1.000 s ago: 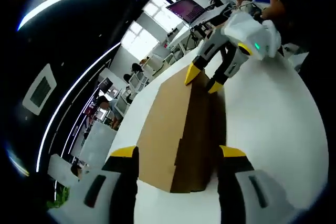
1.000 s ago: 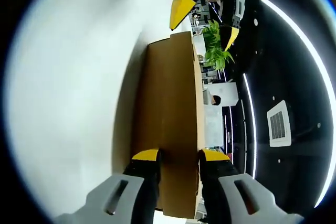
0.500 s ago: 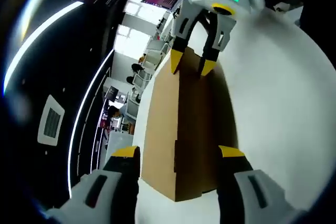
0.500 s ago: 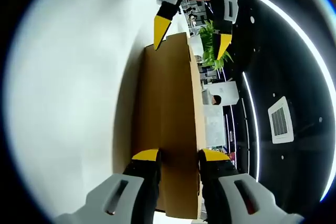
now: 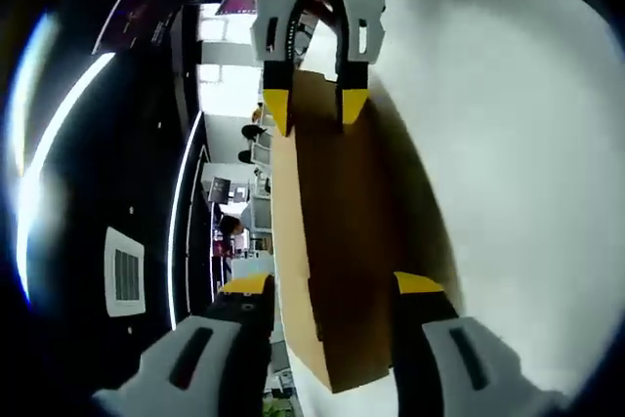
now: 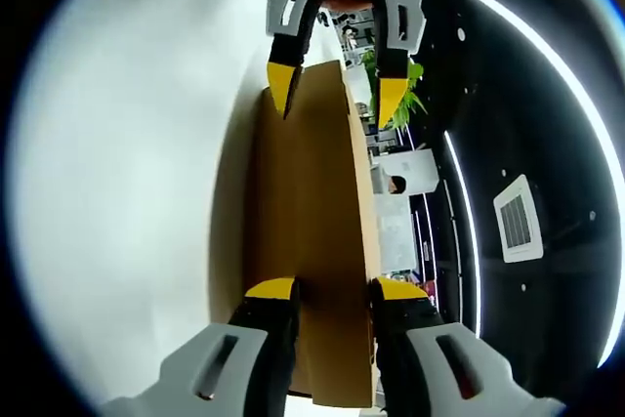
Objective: Operate the shoe box by opening the lid, removing the specified soft item, and placing it in the target area until the item is outside and the box remains undamaged.
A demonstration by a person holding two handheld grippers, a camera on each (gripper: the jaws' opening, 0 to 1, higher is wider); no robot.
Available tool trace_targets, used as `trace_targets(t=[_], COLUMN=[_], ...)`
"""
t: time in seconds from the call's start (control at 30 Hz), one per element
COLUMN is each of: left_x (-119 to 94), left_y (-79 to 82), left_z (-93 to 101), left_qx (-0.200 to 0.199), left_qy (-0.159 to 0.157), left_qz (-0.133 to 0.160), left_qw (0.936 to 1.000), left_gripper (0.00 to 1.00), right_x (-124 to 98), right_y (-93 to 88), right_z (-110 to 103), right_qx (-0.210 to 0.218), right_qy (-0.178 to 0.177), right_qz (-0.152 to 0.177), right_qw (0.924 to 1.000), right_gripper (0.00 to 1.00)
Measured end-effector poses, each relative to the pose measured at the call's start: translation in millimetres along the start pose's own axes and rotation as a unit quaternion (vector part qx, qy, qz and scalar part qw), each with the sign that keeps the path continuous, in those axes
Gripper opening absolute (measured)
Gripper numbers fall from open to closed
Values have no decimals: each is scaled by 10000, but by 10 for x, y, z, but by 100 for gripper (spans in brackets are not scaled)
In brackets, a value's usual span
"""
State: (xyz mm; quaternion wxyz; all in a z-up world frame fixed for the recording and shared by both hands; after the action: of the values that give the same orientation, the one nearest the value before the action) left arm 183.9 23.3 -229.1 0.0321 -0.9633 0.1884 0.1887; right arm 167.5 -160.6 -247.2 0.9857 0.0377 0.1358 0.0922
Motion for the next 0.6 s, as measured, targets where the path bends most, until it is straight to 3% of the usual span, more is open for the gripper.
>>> trace_targets(t=[0.03,0.27,0.6], left_x=[-10,-13,49], left_y=[-10,-1,19], left_z=[-31,-2,108], left_qx=[-34,174,295], left_qy=[134,191,88], left_qz=[-85,-139,-300], left_qw=[9999,9996,9991], left_gripper=[47,45,34], right_x=[-1,-1,2], right_y=[1,2,9], right_z=[-2,-9,-14], right_qx=[14,62,65], right_qy=[-10,-39,-64], right_qz=[2,43,36], right_qw=[10000,10000,10000], right_gripper=[29,29,29])
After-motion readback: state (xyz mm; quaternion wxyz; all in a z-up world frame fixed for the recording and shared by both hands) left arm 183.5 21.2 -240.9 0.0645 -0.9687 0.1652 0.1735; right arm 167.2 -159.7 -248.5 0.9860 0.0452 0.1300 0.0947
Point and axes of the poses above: the point that each gripper's makers call its tool centre point, and the gripper's own axes: x roughly forward along the fingers, z roughly to its right, y roughly out of its top, the point moved 9 cm from there along -x, roughly backward along the fingers, and after that the axes turned 8 degrees about -z, right-handed, at the moved point
